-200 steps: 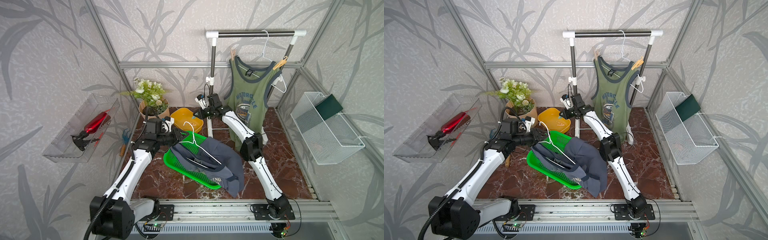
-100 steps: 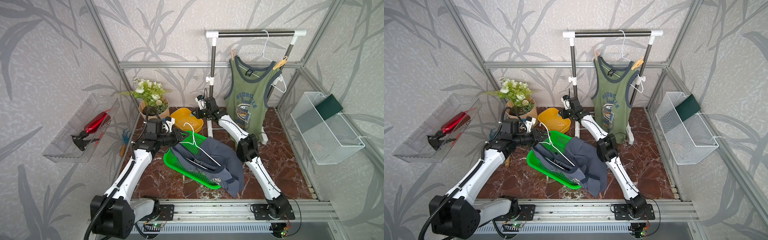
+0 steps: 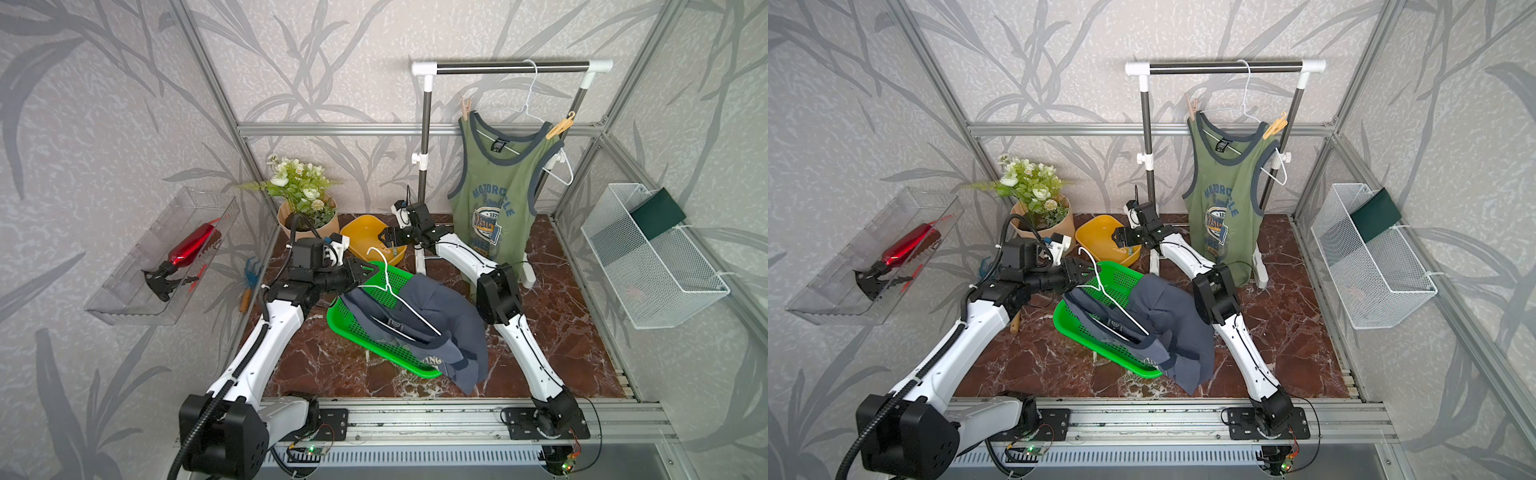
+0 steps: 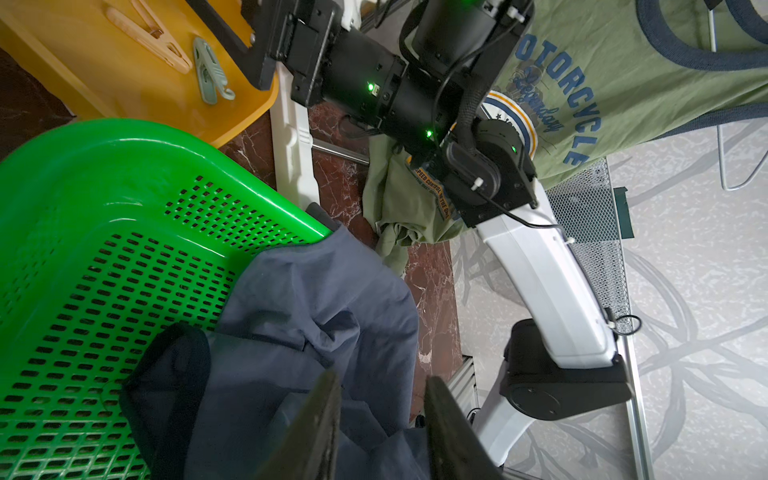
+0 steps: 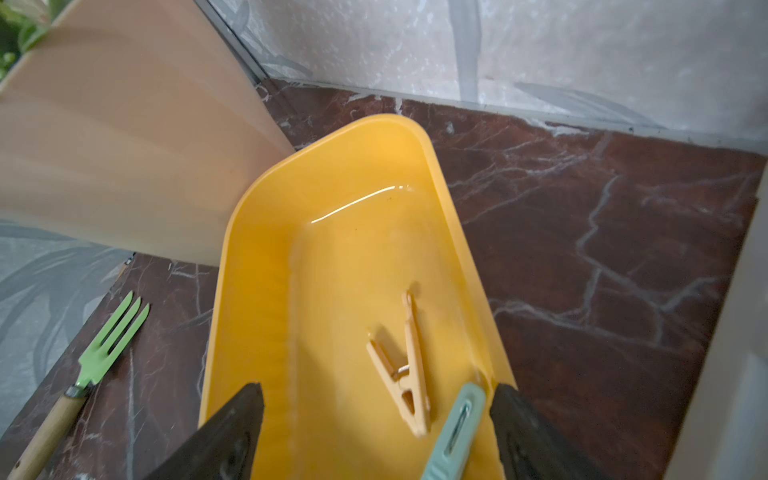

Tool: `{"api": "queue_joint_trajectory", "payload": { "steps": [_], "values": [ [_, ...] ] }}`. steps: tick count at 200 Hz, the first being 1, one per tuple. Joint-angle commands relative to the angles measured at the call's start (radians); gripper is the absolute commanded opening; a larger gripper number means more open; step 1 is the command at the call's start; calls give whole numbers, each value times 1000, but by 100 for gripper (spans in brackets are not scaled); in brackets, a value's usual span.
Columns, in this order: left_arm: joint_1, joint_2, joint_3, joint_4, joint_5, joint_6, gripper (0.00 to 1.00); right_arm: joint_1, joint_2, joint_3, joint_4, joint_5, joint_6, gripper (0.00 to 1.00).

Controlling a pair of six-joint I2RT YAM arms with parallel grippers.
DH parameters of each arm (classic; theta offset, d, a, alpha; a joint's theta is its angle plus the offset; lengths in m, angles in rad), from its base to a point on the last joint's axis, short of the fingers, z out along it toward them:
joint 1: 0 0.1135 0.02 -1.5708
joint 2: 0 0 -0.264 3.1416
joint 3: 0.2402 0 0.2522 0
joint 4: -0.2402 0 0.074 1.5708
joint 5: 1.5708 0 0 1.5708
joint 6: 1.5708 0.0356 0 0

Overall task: Remove the clothespins securing tank tops to the hanger
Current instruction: Place the clothespin in the storage box, then remove the tank top from the hanger.

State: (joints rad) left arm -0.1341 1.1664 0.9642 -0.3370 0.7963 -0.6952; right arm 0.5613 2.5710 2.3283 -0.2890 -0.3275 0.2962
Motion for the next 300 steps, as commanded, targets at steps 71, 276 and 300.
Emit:
{"api": "queue_joint_trajectory", "payload": {
  "steps": [71, 276, 300],
  "values": [
    [5, 41, 133, -20, -13, 26, 0, -104, -914, -647, -52, -183, -143, 87],
    [8, 164, 384, 33, -103, -89, 0, 95, -1944, -1705, -113, -163, -66, 88],
    [7, 158, 382, 35, -105, -95, 0, 148, -1874, -1750, 14, -137, -54, 88]
  ]
}}
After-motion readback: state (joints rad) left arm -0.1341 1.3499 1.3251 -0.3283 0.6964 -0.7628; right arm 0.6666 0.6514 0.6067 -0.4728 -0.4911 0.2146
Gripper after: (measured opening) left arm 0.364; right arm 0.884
